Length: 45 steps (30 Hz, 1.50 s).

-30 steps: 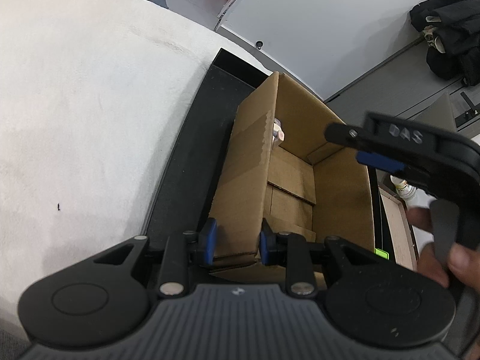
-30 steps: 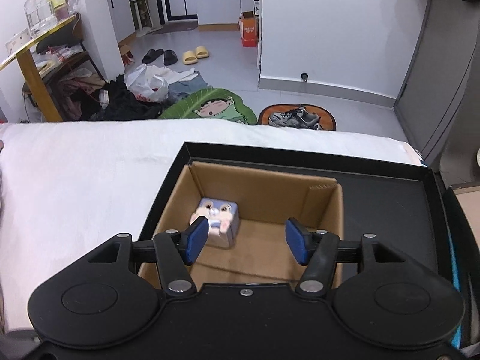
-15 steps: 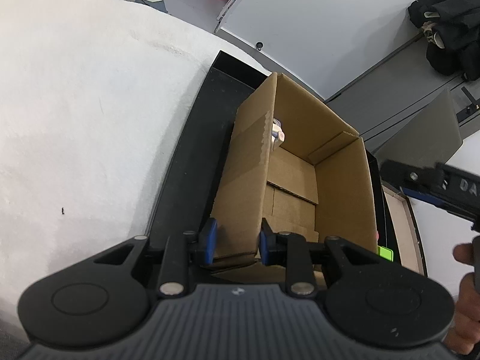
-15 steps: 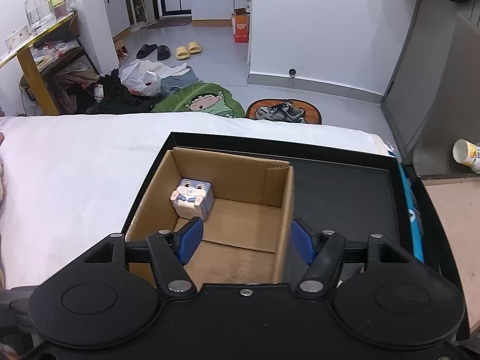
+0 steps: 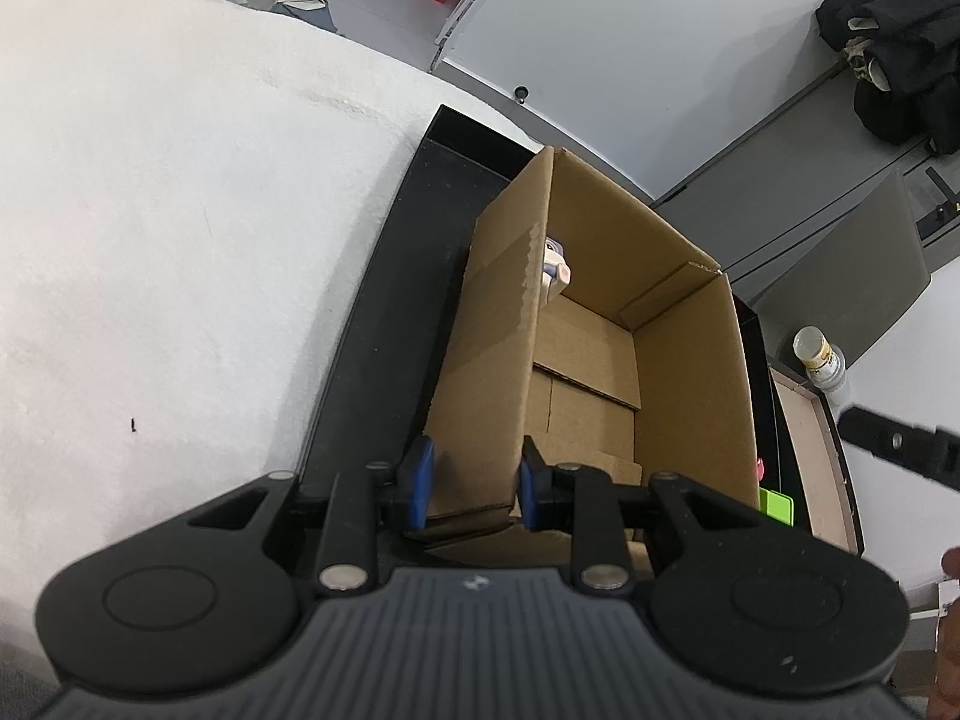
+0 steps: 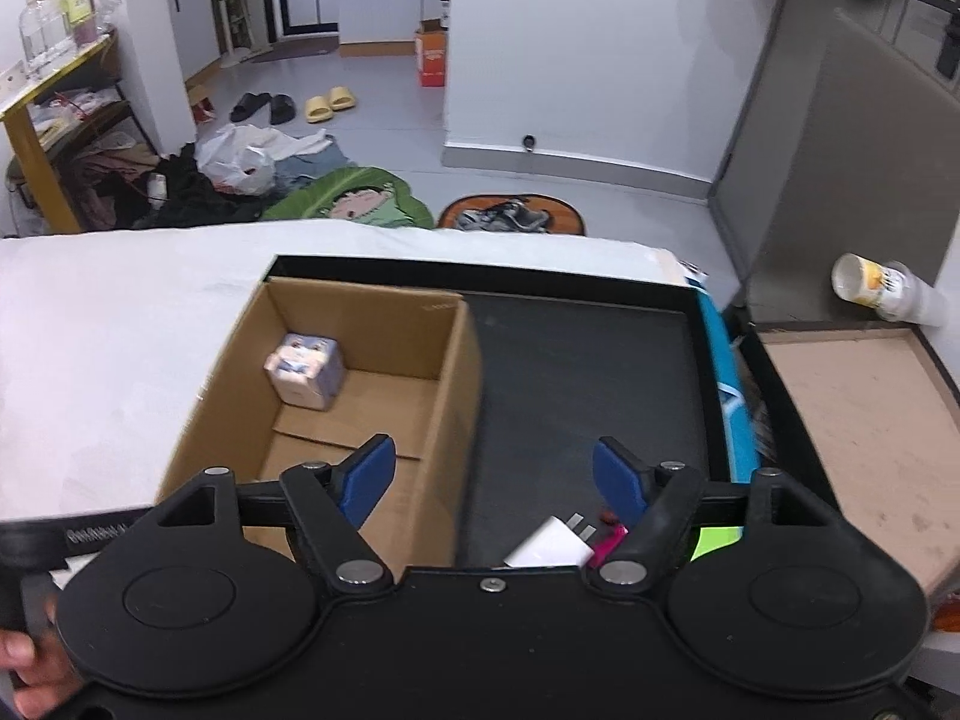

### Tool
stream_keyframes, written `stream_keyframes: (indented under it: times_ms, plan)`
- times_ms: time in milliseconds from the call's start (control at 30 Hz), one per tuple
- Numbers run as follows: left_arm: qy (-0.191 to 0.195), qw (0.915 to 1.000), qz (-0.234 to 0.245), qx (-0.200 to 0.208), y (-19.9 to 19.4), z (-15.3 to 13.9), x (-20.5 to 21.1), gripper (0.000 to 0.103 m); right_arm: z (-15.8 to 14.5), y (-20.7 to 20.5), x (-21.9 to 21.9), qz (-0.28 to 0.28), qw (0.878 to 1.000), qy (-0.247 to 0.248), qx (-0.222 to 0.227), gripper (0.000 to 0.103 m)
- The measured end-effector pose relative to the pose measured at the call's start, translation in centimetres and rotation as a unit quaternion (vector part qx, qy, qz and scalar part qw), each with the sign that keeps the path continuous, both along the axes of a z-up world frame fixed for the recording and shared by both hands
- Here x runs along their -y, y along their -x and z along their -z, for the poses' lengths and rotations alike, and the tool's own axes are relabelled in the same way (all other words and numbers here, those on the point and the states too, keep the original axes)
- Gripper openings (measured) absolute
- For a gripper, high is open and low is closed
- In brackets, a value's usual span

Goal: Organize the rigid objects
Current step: 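Move the right gripper back to the toys beside the box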

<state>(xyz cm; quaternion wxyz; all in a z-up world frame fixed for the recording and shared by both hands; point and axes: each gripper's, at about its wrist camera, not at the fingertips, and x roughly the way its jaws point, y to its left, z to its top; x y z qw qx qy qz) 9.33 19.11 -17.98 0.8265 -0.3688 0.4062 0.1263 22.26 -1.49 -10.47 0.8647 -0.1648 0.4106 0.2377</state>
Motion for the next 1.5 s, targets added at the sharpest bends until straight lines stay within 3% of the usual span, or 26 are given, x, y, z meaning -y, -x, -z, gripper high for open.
stream_keyframes:
  times_ms: [333, 600, 967, 1333, 1467, 1500]
  plan:
    - [0.004, 1.0000, -0.001, 0.001, 0.0, 0.0, -0.1, 0.027, 0.9, -0.1, 2.7, 0.030, 0.999, 0.016, 0.000, 0.080]
    - [0.004, 1.0000, -0.001, 0.001, 0.1, 0.0, -0.1, 0.027, 2.3, -1.2, 4.7, 0.060, 0.998, 0.017, -0.017, 0.080]
    - [0.006, 1.0000, -0.001, 0.000, 0.1, 0.0, -0.1, 0.027, 6.4, -3.4, 6.0, 0.115, 0.989, 0.003, -0.091, 0.080]
    - [0.011, 0.9999, -0.002, 0.000, 0.2, 0.2, 0.0, 0.027, 9.7, -4.1, 4.8, 0.109, 0.981, 0.019, -0.160, 0.079]
    - [0.011, 0.9999, -0.002, 0.000, 0.2, 0.2, 0.0, 0.027, 10.4, -3.7, 4.2, 0.089, 0.982, 0.032, -0.162, 0.070]
    - [0.011, 0.9999, -0.002, 0.000, 0.2, 0.2, 0.0, 0.027, 10.4, -3.6, 4.1, 0.083, 0.983, 0.035, -0.160, 0.063]
